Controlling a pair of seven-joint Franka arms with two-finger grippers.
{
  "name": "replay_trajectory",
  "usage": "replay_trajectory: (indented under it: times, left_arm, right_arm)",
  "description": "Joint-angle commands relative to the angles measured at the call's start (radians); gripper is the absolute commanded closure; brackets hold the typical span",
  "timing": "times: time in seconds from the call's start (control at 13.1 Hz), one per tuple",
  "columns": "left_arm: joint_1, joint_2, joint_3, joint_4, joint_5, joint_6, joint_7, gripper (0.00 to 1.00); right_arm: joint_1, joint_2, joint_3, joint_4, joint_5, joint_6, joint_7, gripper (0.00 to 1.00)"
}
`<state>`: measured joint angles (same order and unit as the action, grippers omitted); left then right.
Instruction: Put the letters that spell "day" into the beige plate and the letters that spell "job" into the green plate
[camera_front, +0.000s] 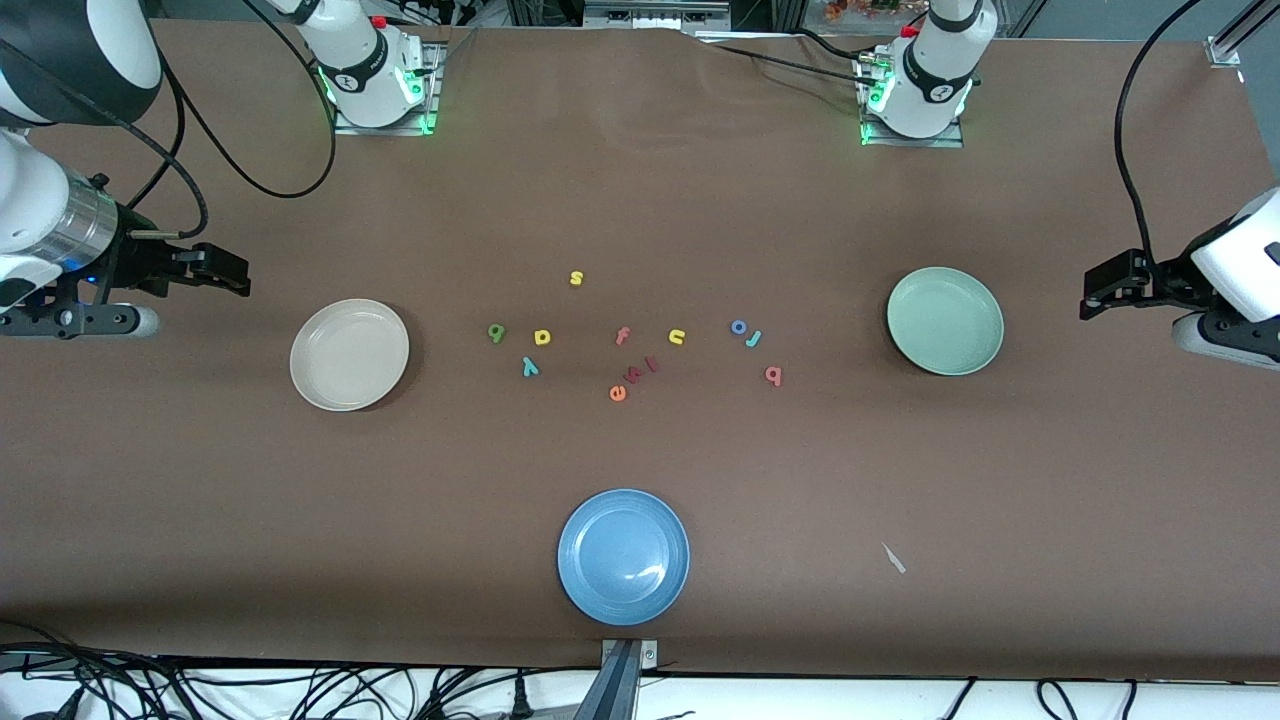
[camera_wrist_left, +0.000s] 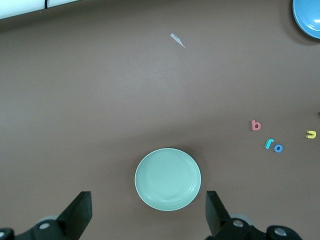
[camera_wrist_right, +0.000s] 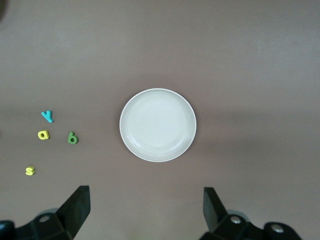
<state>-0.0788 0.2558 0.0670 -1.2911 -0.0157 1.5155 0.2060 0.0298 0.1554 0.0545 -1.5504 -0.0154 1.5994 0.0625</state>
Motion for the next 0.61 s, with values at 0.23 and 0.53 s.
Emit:
replay_trajectory:
  times: [0.23,0.53]
  left_arm:
    - [0.002,0.002,-0.001,0.016,-0.001,-0.006,0.018,0.0]
    - [0.002,0.002,-0.003,0.016,0.0,-0.006,0.018,0.0]
  right_arm:
    - [-0.004,0.012,0.001,0.027,0.003,-0.013,-0.018,0.0]
    - [-0.007,0.013,-0.002,0.027,0.009,-0.012,-0.018,0.0]
